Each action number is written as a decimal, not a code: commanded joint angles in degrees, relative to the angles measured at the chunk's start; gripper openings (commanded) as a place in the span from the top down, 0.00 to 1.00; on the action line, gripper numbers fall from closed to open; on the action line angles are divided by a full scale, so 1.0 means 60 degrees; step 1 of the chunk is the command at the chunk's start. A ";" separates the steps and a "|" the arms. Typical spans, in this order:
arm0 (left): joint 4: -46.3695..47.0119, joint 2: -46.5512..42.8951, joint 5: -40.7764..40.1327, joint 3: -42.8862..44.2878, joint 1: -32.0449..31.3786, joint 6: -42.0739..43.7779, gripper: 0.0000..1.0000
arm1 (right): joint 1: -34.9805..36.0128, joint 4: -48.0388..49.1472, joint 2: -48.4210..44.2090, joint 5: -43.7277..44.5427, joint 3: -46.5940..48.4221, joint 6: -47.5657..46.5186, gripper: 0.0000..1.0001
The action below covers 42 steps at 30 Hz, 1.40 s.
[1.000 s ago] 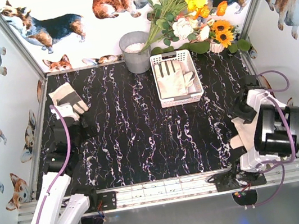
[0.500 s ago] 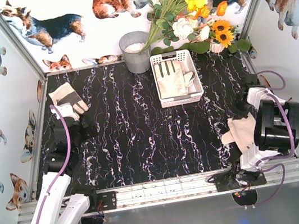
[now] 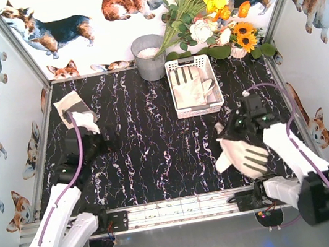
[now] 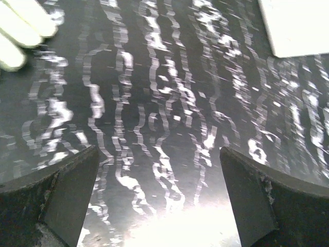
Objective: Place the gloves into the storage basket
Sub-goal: Pick up the glove at the corner of the board.
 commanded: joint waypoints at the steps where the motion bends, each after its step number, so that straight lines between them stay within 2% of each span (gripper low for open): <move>1: 0.1307 0.0051 0.1879 -0.0482 -0.0972 -0.0869 0.07 | 0.1028 0.1452 -0.0820 -0.0447 -0.0412 0.2102 1.00; 5: 0.2418 0.0634 0.1752 -0.0550 -0.2781 -0.1749 0.08 | 0.1609 0.2561 -0.0336 -0.1761 0.0084 0.2251 1.00; 8: 0.2995 0.1357 0.1300 -0.0252 -0.4156 -0.2110 0.08 | 0.1820 0.3547 0.0156 -0.3253 0.0663 0.2281 1.00; 10: 0.3336 0.1805 0.1065 0.0029 -0.4850 -0.2358 0.08 | 0.1935 0.3772 0.0246 -0.3677 0.1137 0.2504 1.00; 18: 0.5218 0.3200 -0.0844 0.0664 -0.7518 -0.2909 0.03 | 0.2334 0.3748 0.0120 -0.2358 0.1647 0.3978 1.00; 22: 0.5273 0.3923 -0.1838 0.1096 -0.8029 -0.3128 0.01 | 0.2540 0.4315 0.0084 -0.2113 0.1683 0.4668 1.00; 28: 0.5176 0.4840 -0.2993 0.1799 -0.8460 -0.3103 0.01 | 0.2771 0.4143 0.0145 -0.1864 0.1963 0.4733 1.00; 31: 0.4878 0.5128 -0.3751 0.1982 -0.8502 -0.3229 0.13 | 0.2775 0.4166 0.0056 -0.1752 0.1899 0.4812 1.00; 39: 0.4564 0.5047 -0.4155 0.2026 -0.8517 -0.3174 0.76 | 0.2775 0.3885 -0.0121 -0.1514 0.1888 0.4417 1.00; 41: 0.4350 0.4903 -0.4242 0.2035 -0.8517 -0.3220 0.87 | 0.2775 0.3807 -0.0105 -0.1530 0.1960 0.4082 1.00; 42: 0.4269 0.4802 -0.4303 0.2004 -0.8517 -0.3274 0.92 | 0.2775 0.3743 -0.0104 -0.1542 0.2026 0.3925 0.96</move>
